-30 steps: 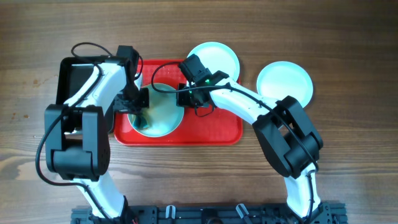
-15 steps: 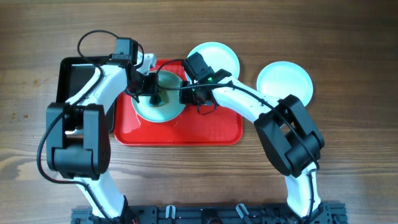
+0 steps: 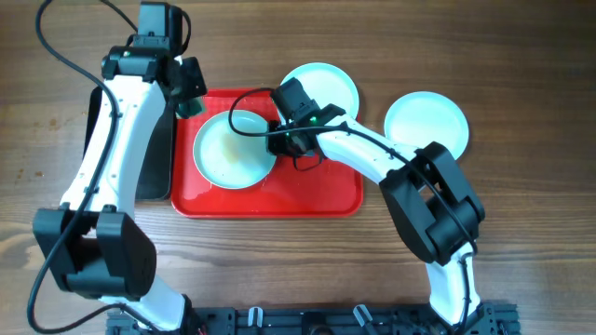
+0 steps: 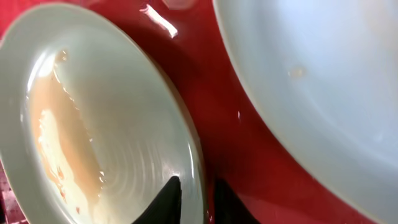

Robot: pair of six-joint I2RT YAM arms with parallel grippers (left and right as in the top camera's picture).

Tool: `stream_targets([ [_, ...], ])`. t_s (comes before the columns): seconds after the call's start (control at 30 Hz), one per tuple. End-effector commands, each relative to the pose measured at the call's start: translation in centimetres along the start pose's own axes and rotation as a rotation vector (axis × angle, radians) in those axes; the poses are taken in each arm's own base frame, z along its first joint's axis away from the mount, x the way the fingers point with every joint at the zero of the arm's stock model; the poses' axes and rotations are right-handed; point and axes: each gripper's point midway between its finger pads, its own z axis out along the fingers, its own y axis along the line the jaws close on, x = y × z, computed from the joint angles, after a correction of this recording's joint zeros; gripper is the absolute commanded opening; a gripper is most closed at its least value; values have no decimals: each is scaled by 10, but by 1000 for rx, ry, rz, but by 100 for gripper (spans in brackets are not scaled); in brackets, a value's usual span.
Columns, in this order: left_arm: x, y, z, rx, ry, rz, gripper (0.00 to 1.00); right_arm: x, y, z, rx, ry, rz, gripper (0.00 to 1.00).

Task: Clean dirty plates on tray and stack at the side
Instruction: 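Scrub the held plate with the sponge in the left gripper, then lift the scrubbed plate with the right gripper and carry it right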

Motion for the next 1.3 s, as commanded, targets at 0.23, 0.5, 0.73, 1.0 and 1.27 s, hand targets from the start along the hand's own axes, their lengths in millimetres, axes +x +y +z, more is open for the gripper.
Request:
stream_targets([
  [0.23,12,19,40,22,122,-83,4,2,-11,-11,-27,78,12,4],
  [0.5,6,17,47,28,100,-84,4,-39,-29,-146,272,-262,-110,4],
  [0.73,-2,14,49,39,69,-87,4,-57,-38,-201,681,-547,-295,4],
  [1.0,-1,12,48,53,73,-87,4,-42,16,-249,942,-843,-479,4],
  [1.27,-1,12,48,53,73,-88,4,-48,42,-281,1067,-986,-524,4],
])
